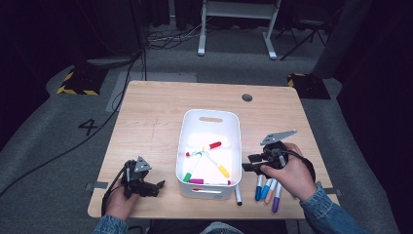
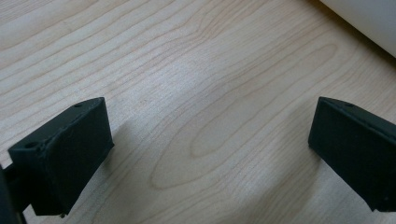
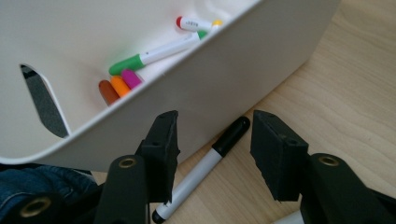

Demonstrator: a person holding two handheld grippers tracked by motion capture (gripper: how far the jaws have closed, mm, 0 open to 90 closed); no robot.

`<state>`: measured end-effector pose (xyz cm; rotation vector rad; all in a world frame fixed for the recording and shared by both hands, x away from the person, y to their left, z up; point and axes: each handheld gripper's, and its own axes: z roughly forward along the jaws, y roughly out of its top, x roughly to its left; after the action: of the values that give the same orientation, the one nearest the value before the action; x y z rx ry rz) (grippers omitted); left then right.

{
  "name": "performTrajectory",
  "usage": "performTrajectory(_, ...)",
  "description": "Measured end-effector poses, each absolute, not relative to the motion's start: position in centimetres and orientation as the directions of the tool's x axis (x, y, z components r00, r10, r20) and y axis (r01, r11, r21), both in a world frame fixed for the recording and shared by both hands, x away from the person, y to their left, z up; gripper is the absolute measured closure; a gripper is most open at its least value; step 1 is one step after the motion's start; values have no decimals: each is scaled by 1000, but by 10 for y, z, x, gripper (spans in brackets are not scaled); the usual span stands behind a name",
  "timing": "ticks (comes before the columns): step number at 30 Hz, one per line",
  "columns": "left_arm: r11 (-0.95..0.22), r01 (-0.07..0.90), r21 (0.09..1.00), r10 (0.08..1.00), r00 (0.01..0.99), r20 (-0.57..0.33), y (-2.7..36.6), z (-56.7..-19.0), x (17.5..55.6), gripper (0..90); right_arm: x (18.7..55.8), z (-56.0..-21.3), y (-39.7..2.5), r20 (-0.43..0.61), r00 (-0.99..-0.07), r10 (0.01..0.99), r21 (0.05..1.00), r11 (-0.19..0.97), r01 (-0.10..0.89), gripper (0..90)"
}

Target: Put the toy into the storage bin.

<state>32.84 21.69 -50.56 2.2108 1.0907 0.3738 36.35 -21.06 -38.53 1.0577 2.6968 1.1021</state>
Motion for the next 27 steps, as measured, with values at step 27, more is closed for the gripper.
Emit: performTrajectory(27,-453,607,653,788,616,-25,217,-506,328,0,359,-468,-192,190,-775,602,503,618,604,472)
